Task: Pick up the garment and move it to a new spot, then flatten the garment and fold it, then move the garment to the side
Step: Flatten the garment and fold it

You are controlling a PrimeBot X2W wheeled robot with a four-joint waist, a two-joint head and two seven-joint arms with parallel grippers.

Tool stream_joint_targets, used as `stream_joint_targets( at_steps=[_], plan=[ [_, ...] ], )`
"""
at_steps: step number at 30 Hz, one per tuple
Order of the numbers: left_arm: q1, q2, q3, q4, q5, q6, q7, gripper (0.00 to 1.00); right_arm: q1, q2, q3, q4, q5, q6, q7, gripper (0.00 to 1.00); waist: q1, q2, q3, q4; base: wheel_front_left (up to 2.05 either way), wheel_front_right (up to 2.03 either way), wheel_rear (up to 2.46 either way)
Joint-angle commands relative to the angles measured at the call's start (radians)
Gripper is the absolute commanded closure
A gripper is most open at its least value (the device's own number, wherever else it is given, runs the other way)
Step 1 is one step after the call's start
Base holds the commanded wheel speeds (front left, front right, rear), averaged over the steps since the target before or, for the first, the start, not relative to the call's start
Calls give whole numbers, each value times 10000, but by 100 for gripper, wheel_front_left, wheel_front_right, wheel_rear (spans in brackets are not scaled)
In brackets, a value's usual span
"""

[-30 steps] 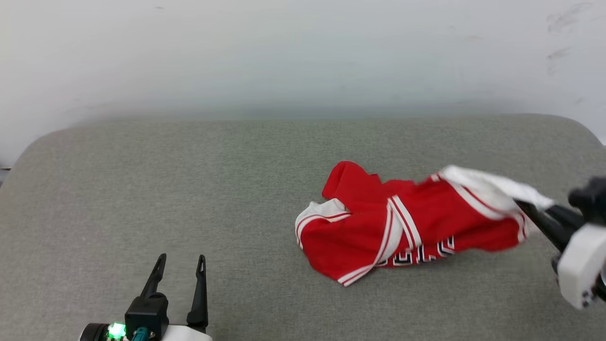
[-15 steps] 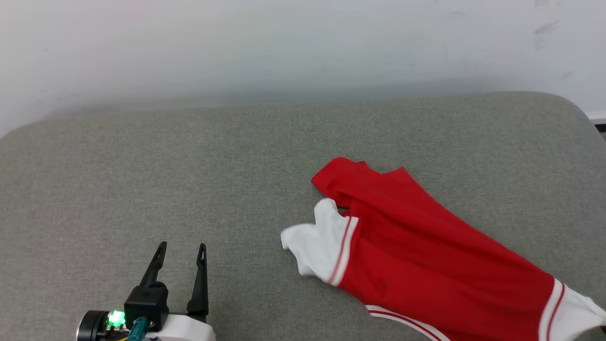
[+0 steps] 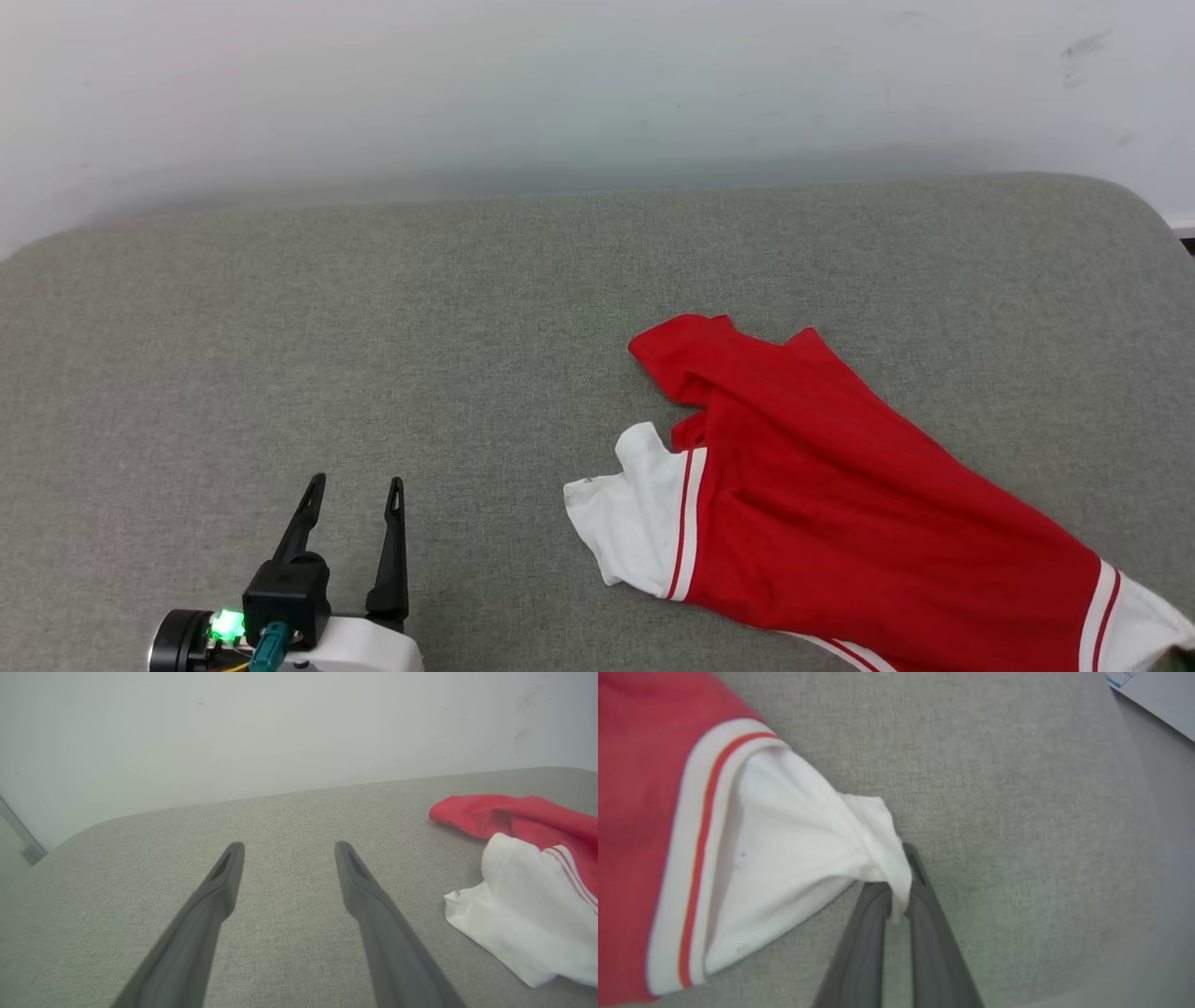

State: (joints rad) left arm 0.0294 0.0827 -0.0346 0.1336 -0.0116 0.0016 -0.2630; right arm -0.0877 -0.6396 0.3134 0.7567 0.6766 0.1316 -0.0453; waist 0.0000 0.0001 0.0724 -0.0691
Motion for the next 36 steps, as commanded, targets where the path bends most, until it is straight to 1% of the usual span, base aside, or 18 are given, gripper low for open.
stream_joint_targets(
  at_steps=[1, 7, 11, 15, 18, 19, 21, 25, 28, 32, 36],
  plan=[
    [-39, 4, 15, 17, 13, 42, -26, 0, -276, -17, -51, 101, -85, -17, -282, 0, 0, -1, -58, -21, 0, 0, 0],
    [91, -36, -25, 41, -16, 15, -26, 0, -669, -264, -600, 292, -191, -16, -1292, 0, 0, -1, -280, -26, 0, 0, 0],
    [162, -34, -23, 8, -2, -7, -26, 0, -827, -453, -1128, 115, -421, -16, -1732, 0, 0, -1, -398, 35, 0, 0, 0],
    [272, -21, -18, -49, 21, -2, -26, 0, -943, -560, -1803, -385, -910, -16, -1996, 0, 0, -1, -513, 87, 0, 0, 0],
    [346, -9, -34, -85, 47, -5, -26, 0, -1024, -354, -2486, -1264, -1254, -16, -2129, 0, 0, -1, -577, 141, 0, 0, 0],
    [404, -6, -52, -103, 60, -3, -26, 0, -934, -36, -3186, -2475, -1645, -16, -2170, 0, 0, -1, -623, 220, 0, 0, 0],
    [414, -9, -81, -114, 72, -11, -26, 0, -836, 278, -3567, -3432, -1979, -16, -2184, 0, 0, -1, -640, 272, 0, 0, 0],
    [412, -4, -143, -154, 94, -13, -26, 0, -604, 1186, -4139, -5524, -2470, -16, -2188, 0, 0, -1, -679, 385, 0, 0, 0],
    [353, 31, -182, -204, 107, -25, -26, 0, -339, 1969, -4174, -6808, -2556, -14, -2109, 0, 0, -1, -700, 462, 0, 0, 0],
    [210, 73, -261, -311, 143, -45, -26, 0, 197, 2639, -3825, -7909, -2882, -16, -1732, 0, 0, -1, -721, 561, 0, 0, 0],
    [-21, 152, -380, -475, 191, -98, -26, 0, 853, 3347, -3405, -8291, -3120, -14, -1456, 0, 0, -1, -716, 652, 0, 0, 0]
  ],
)
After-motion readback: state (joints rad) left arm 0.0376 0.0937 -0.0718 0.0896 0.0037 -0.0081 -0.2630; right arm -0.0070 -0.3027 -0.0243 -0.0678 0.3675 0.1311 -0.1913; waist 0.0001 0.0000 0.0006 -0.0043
